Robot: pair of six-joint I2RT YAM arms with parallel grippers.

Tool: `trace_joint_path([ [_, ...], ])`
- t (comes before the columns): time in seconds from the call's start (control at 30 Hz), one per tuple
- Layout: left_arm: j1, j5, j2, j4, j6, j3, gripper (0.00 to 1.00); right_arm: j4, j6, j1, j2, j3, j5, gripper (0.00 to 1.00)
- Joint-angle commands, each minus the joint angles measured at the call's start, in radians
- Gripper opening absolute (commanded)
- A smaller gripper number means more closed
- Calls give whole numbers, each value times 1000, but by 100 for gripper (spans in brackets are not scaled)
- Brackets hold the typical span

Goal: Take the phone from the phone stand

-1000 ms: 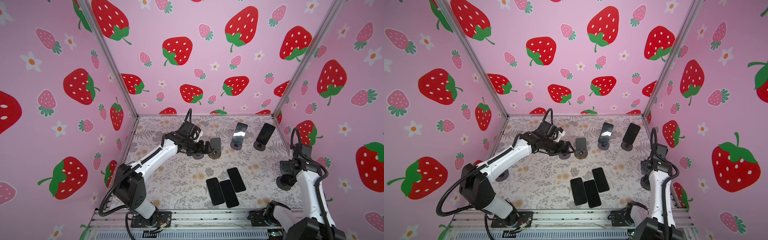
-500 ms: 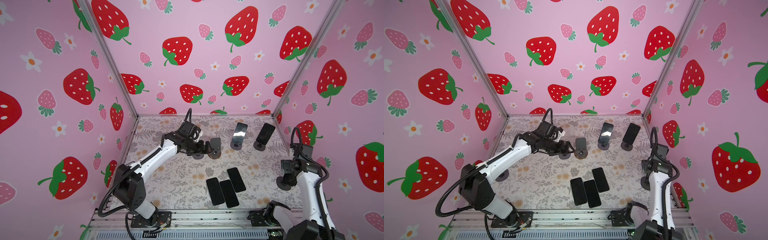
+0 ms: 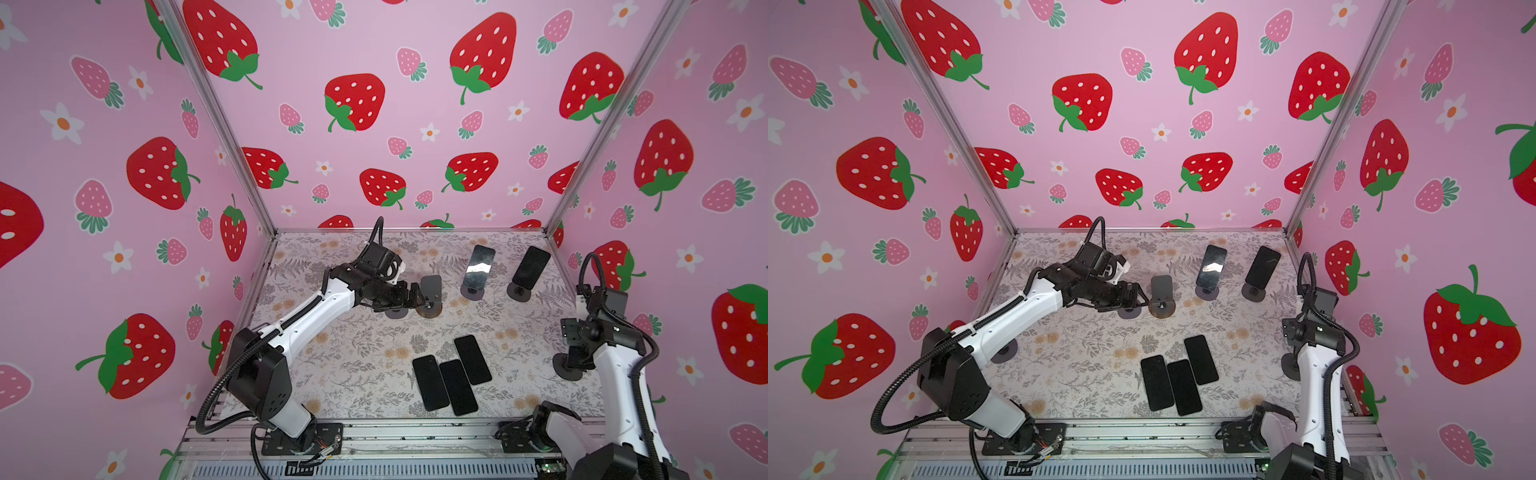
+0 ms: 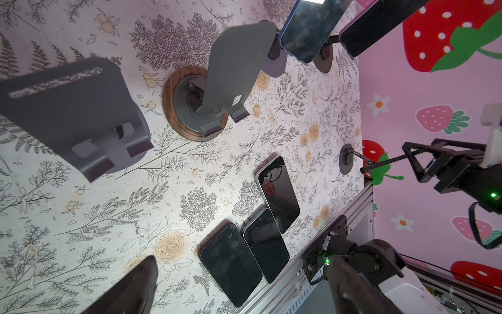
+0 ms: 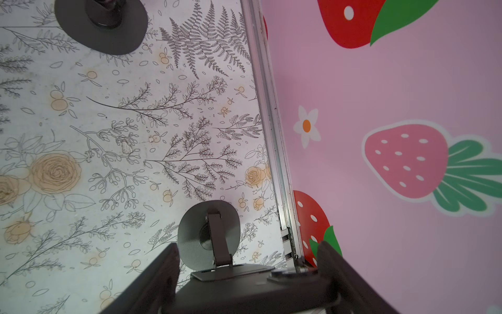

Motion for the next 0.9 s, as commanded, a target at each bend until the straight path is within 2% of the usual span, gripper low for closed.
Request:
trace_joint_path([
  [0.0, -6, -5, -22, -33, 15, 12, 99, -37, -27, 1, -13, -3, -27, 76],
  [0.6, -6, -12, -43, -29, 17, -12, 98, -40, -40, 22, -27, 9, -51, 69],
  [0.87, -6, -14, -46, -10, 11, -29, 98, -34, -43, 61, -61, 11, -45, 66],
])
